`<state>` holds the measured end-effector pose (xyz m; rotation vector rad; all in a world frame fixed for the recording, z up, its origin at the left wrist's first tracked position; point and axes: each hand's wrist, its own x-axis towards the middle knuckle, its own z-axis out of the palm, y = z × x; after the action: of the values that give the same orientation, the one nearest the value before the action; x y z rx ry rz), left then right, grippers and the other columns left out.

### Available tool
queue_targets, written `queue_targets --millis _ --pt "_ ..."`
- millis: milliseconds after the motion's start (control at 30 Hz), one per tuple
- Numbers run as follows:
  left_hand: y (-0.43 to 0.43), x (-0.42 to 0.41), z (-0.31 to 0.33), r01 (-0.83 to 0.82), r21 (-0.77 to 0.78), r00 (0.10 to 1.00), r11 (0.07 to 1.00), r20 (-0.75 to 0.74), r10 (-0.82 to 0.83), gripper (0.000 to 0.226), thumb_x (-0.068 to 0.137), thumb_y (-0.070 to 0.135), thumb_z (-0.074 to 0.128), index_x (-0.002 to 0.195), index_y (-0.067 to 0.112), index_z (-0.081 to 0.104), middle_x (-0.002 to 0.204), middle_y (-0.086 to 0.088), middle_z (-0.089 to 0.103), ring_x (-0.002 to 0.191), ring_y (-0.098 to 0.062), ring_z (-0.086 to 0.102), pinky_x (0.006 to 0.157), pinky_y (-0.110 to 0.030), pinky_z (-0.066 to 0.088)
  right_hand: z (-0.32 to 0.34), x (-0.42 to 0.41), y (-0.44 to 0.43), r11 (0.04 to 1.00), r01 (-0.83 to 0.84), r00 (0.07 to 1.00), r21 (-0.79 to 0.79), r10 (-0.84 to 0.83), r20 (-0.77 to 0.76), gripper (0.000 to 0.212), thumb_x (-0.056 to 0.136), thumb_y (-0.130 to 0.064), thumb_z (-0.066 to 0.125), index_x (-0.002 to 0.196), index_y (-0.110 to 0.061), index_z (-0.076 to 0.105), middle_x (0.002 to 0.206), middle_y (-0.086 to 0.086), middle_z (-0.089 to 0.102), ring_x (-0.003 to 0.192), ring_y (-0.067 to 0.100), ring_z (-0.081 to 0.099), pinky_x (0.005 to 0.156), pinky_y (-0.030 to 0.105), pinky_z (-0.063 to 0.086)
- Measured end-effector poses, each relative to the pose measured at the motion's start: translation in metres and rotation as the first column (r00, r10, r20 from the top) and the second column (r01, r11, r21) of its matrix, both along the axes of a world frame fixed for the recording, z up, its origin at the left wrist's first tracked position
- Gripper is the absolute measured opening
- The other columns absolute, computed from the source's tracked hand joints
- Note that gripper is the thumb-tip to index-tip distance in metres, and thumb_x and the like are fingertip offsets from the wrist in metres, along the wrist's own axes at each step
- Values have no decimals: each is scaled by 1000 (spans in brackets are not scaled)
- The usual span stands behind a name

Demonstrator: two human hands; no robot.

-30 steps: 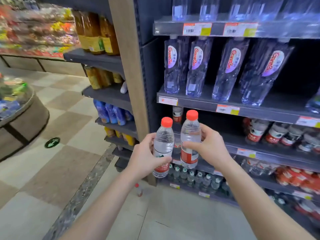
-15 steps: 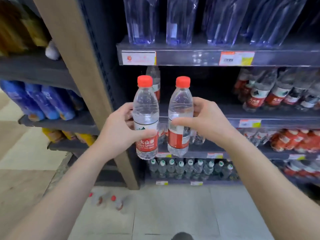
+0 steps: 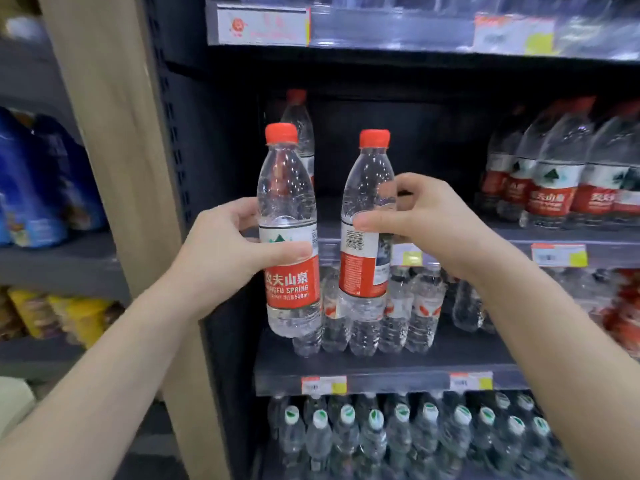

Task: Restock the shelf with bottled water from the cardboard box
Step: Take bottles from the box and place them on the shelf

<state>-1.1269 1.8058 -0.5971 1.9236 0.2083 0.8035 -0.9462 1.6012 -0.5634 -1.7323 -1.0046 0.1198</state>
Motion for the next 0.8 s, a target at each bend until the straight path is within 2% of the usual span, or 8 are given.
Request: queue_targets --millis 67,167,233,300,400,500,633,800 --pt "5 10 4 -9 -58 999 998 43 12 76 47 48 100 117 39 71 111 11 81 95 -16 82 81 -41 64 5 6 4 998 1 1000 59 -1 -7 52 60 -44 95 103 -27 72 94 -4 82 88 14 79 79 36 59" --pt "14 24 20 6 -94 999 996 45 -1 86 43 48 101 119 39 64 109 11 81 90 -17 82 66 -40 67 23 19 18 998 17 999 55 -15 -46 49 59 -50 93 99 -29 76 95 -3 82 89 16 79 73 38 59" --pt "22 34 34 24 -86 999 996 37 -21 84 41 49 101 117 42 65 109 12 81 90 -17 82 68 -41 67 34 31 26 999 10 998 37 -7 -66 47 58 -52 92 98 -31 78 95 -6 82 86 9 78 69 29 57" --pt "30 44 44 31 -52 999 998 37 -29 84 41 49 101 117 42 66 109 12 81 91 -16 82 77 -43 66 42 41 34 999 14 997 33 -12 -72 52 56 -51 91 100 -27 77 95 -4 82 87 9 78 68 28 56" --pt "39 58 55 62 -2 996 998 59 -62 82 42 46 101 116 44 67 108 14 81 92 -15 82 77 -34 64 51 54 44 998 29 998 47 -26 -66 59 53 -50 92 104 -25 75 96 -4 81 88 11 78 68 28 55" --pt "42 70 66 98 38 989 994 105 -101 77 43 41 102 111 51 68 108 16 81 91 -13 82 70 -20 63 54 63 49 998 26 997 56 -22 -71 52 61 -45 93 105 -24 76 97 -5 81 87 10 78 68 28 56" --pt "44 84 71 96 50 988 994 120 -101 84 45 39 101 121 43 66 109 14 81 94 -12 81 77 -25 62 53 71 52 997 8 994 75 0 -106 39 76 -32 91 109 -19 75 98 -2 81 89 14 79 72 31 60" --pt "52 98 61 15 -11 988 1000 155 -13 75 63 17 102 123 36 62 101 25 79 90 0 78 63 -11 58 60 73 54 995 -12 996 103 21 -87 35 78 -28 89 109 -19 75 98 -2 81 89 14 79 72 31 60"
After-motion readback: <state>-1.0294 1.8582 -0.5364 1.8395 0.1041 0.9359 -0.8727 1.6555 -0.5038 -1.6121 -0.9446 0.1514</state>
